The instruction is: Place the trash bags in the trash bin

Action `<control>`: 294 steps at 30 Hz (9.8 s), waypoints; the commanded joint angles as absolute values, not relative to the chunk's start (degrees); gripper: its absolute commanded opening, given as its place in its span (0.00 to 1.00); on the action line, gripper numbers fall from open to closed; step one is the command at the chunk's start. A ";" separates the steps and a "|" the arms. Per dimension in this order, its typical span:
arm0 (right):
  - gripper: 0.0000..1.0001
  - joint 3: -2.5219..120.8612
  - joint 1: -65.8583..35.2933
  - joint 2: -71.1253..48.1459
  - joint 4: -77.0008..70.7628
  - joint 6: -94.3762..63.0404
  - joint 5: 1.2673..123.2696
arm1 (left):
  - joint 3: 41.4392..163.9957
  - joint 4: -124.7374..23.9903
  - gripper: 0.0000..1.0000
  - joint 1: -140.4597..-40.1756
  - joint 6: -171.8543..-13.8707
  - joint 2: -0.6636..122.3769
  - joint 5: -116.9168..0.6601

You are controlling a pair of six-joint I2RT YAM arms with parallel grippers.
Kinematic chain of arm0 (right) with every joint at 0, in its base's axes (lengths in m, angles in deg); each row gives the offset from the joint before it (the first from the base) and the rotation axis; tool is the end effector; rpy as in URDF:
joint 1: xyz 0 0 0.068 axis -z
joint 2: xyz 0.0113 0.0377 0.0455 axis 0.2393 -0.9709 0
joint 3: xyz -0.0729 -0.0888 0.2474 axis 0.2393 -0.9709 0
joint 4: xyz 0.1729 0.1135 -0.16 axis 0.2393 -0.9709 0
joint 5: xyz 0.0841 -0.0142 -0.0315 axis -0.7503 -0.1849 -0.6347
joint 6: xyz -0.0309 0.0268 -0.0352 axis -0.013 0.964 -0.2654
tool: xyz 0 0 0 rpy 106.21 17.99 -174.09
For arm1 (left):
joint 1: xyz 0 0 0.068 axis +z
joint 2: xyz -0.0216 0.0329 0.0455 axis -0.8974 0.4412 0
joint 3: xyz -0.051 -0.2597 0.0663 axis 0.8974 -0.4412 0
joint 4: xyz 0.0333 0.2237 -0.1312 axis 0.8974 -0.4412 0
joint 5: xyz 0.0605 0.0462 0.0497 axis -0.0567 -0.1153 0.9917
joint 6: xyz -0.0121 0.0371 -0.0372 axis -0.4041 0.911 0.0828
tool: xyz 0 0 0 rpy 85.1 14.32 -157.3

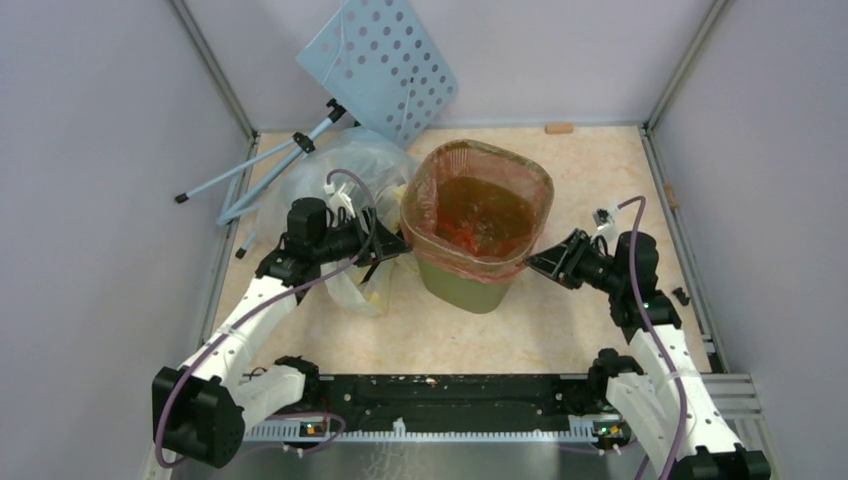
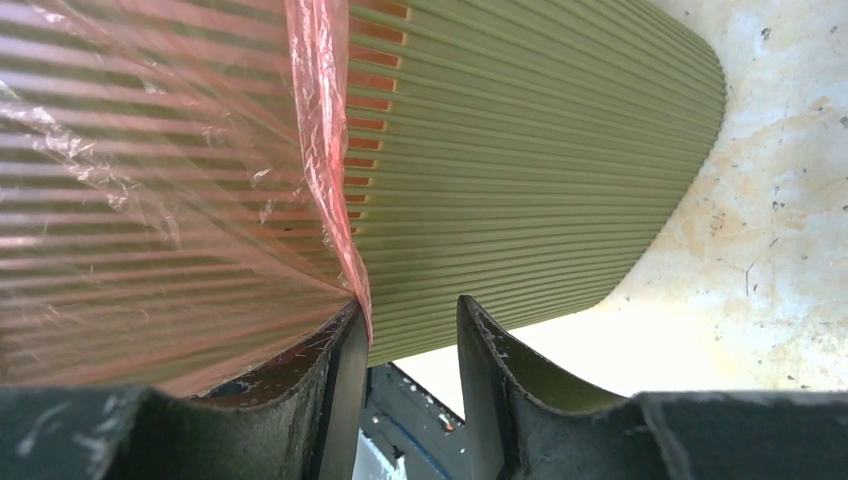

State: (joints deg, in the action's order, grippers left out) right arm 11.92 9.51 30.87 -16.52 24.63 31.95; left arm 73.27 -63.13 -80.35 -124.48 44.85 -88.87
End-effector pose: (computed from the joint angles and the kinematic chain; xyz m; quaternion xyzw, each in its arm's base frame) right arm 0.1567 0.0339 0.2516 0.1256 0.8042 0.4687 0.3432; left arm 0.2120 -0.0863 0.2813 -0.0167 0.8234 -0.4914 0.2832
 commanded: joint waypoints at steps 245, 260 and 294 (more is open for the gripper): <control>0.67 73.36 -25.97 1.01 -35.78 -20.59 95.73 | 82.09 -73.91 0.83 -80.50 -101.09 26.49 -54.12; 0.66 35.03 -25.89 38.11 -23.33 -9.43 121.36 | 69.59 -87.46 0.92 -80.49 -121.71 11.96 -19.04; 0.75 6.45 -25.95 48.15 -26.71 14.12 117.05 | 74.70 -25.38 0.98 -79.96 -112.14 73.16 -56.15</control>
